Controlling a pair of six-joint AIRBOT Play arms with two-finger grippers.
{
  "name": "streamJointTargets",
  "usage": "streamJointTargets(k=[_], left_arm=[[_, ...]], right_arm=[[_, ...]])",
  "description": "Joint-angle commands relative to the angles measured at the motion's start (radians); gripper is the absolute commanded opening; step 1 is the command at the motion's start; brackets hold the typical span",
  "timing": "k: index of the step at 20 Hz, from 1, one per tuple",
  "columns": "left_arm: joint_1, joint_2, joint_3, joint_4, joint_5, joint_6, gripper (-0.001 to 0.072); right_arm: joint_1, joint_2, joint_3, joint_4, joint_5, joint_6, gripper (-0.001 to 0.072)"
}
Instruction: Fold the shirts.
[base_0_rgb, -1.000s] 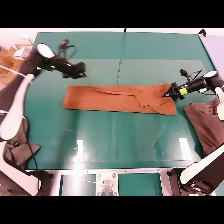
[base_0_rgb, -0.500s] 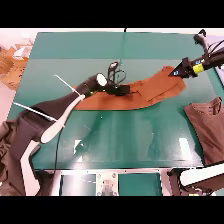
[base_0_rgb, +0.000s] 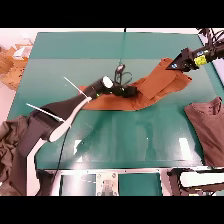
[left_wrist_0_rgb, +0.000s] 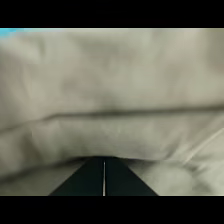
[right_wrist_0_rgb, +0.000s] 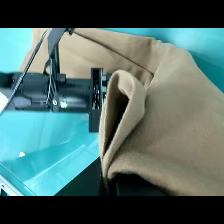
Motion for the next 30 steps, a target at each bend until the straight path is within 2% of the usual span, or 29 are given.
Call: streamJointTargets(k=[1,3,4,5,8,10,13,14,15,17,18,20,21,22,23,25,27,29,30], left_arm=[[0.101,-0.001,0.146,-0.014,-0.305,0.047,0.0021],[0.193,0.000,0.278,0.055,-0.585,0.037,0.0020],[0.239,0.011,0.315,0.120,-0.705,-0.003,0.0020],[0.286,0.044,0.314,0.211,-0.796,-0.027,0.0020],[0.410,0.125,0.309,0.526,-1.003,-0.027,0.0021],[0.486,0.171,0.282,0.639,-1.045,-0.035,0.0021],[0.570,0.193,0.254,0.634,-1.046,-0.042,0.0021],[0.587,0.193,0.254,0.634,-1.048,-0.042,0.0021],[0.599,0.193,0.254,0.634,-1.056,-0.042,0.0021],[0.605,0.193,0.254,0.635,-1.064,-0.039,0.0021],[0.604,0.193,0.254,0.634,-1.064,-0.038,0.0021],[0.604,0.193,0.254,0.634,-1.064,-0.025,0.0021],[0.604,0.193,0.254,0.634,-1.064,-0.023,0.0021],[0.605,0.193,0.254,0.634,-1.067,-0.023,0.0021],[0.605,0.193,0.254,0.637,-1.067,-0.022,0.0021],[0.604,0.193,0.254,0.637,-1.059,-0.023,0.0021],[0.604,0.193,0.254,0.637,-1.040,-0.023,0.0021],[0.604,0.193,0.254,0.638,-1.033,-0.024,0.0021],[0.604,0.193,0.254,0.638,-1.033,-0.024,0.0021]], right_arm=[[0.019,0.006,0.001,0.001,-0.008,0.041,0.0017],[0.065,0.007,0.001,0.023,-0.023,0.082,0.0018],[0.108,0.007,0.001,0.026,-0.048,0.098,0.0017],[0.157,0.006,0.000,0.025,-0.080,0.119,0.0017],[0.354,-0.005,-0.014,0.023,-0.259,0.180,0.0018],[0.510,-0.045,-0.037,0.019,-0.420,0.212,0.0018],[0.733,-0.176,-0.056,0.019,-0.697,0.261,0.0019],[0.811,-0.238,-0.056,0.031,-0.835,0.264,0.0019],[0.877,-0.298,-0.055,0.048,-0.976,0.263,0.0066],[0.981,-0.413,-0.055,0.062,-1.191,0.264,0.0557],[0.997,-0.442,-0.055,0.086,-1.213,0.265,0.0554],[0.958,-0.418,-0.053,0.091,-1.110,0.263,0.0536],[0.914,-0.384,-0.051,0.065,-1.027,0.254,0.0473],[0.859,-0.342,-0.051,0.029,-0.938,0.233,0.0354],[0.791,-0.292,-0.051,-0.021,-0.838,0.233,0.0330],[0.647,-0.208,-0.051,-0.101,-0.652,0.235,0.0346],[0.506,-0.163,-0.055,-0.147,-0.491,0.234,0.0406],[0.393,-0.158,-0.099,-0.163,-0.416,0.234,0.0492],[0.348,-0.159,-0.152,-0.159,-0.418,0.234,0.0508]])
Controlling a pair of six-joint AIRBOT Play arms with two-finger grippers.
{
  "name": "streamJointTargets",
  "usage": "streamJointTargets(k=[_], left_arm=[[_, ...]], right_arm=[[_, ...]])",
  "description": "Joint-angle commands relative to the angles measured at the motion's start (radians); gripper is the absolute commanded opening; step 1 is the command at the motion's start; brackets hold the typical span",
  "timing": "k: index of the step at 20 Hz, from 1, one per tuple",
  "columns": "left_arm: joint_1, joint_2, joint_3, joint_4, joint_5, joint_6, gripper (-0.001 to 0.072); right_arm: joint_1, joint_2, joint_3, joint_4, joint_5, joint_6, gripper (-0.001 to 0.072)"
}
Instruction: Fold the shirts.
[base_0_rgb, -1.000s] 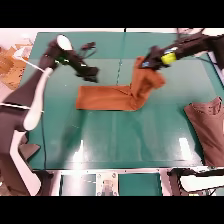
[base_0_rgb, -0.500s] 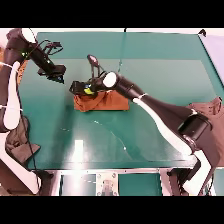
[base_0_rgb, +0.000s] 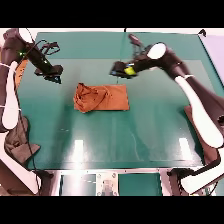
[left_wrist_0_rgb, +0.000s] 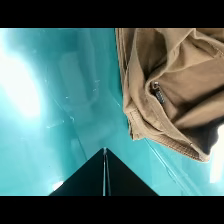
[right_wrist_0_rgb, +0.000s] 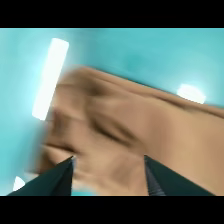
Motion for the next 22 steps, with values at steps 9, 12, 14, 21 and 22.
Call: streamJointTargets(k=[9,12,14,21,22], left_arm=[[0.001,0.000,0.000,0.002,0.011,0.001,0.0021],[0.001,0.000,0.000,0.002,0.011,0.001,0.0021],[0.001,0.000,0.000,0.002,0.011,0.002,0.0021],[0.001,0.000,0.000,0.001,-0.001,0.002,0.0021],[0.001,0.000,0.000,0.001,0.000,0.002,0.0021]], right_arm=[[-0.151,-0.177,-0.307,0.372,0.032,-0.185,0.0508],[-0.099,-0.208,-0.305,0.522,-0.017,-0.249,0.0329],[-0.089,-0.208,-0.257,0.607,0.014,-0.287,0.0018],[-0.294,0.016,0.020,0.501,0.126,-0.132,0.0016],[-0.344,0.067,0.024,0.456,0.127,-0.097,0.0016]])
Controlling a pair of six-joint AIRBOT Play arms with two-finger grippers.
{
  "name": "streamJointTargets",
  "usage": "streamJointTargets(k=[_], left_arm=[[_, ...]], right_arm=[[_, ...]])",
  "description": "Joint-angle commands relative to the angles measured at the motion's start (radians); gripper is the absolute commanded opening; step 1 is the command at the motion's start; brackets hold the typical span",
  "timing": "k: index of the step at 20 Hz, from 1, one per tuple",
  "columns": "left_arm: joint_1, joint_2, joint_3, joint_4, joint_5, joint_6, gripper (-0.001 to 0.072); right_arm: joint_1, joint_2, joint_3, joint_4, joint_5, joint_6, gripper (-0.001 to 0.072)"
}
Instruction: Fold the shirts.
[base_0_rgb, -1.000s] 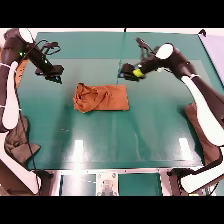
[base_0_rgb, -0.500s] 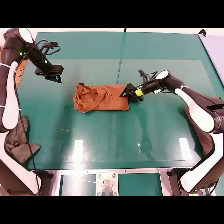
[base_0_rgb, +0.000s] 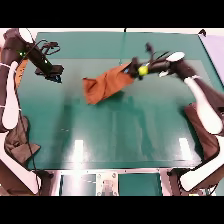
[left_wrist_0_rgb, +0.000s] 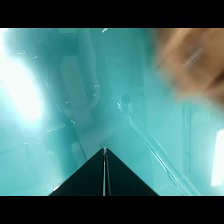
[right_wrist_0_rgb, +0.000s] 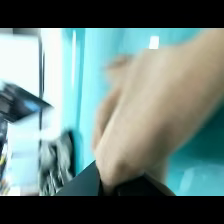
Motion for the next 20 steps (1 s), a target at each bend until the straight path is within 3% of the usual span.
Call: streamJointTargets(k=[1,9,11,15,20], left_arm=[[0.000,0.000,0.000,0.000,-0.008,0.000,0.0021],[0.000,0.000,0.000,-0.002,-0.007,0.000,0.0021],[0.000,0.000,0.000,-0.004,-0.006,0.000,0.0021],[0.000,0.000,-0.002,-0.004,-0.007,0.000,0.0021],[0.000,0.000,-0.066,-0.005,-0.011,0.000,0.0022]], right_arm=[[-0.160,0.168,0.061,-0.136,0.026,0.130,0.0016],[-0.700,0.413,0.062,-0.408,0.182,0.276,0.0016],[-0.816,0.443,0.061,-0.560,0.252,0.341,0.0016],[-0.949,0.511,0.008,-0.860,0.377,0.476,0.0016],[-1.069,0.666,-0.253,-1.014,0.389,0.570,0.0016]])
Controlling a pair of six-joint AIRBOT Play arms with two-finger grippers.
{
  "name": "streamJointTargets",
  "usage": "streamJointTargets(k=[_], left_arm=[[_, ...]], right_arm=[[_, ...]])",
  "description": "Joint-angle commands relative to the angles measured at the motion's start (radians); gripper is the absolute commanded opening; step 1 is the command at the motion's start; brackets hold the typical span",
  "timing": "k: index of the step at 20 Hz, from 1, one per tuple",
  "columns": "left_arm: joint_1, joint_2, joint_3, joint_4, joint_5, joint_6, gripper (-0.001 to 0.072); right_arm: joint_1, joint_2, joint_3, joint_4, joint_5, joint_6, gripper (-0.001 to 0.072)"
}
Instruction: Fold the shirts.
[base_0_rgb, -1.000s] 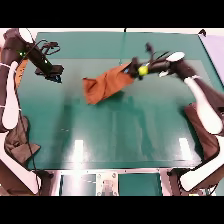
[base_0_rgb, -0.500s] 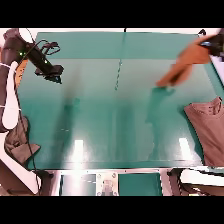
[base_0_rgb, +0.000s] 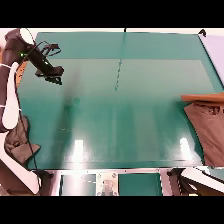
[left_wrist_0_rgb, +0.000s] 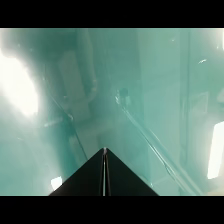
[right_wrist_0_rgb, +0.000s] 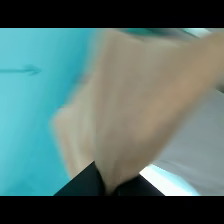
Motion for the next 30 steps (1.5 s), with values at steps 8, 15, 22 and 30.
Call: streamJointTargets(k=[8,15,22,30], left_arm=[[0.000,0.000,-0.041,-0.003,0.002,0.000,0.0021],[0.000,0.001,-0.040,-0.025,0.013,0.002,0.0020],[-0.001,0.138,-0.051,-0.113,0.008,-0.008,0.0020],[-0.038,0.622,-0.742,-0.133,0.192,-0.008,0.0020]], right_arm=[[-0.293,0.167,-0.562,-0.289,-0.081,0.066,0.0017],[-0.311,0.165,-0.594,-0.248,-0.139,-0.019,0.0610],[0.097,0.193,-0.443,0.082,-0.237,-0.074,0.0018],[0.841,0.201,-0.669,0.074,-0.360,-0.091,0.0018]])
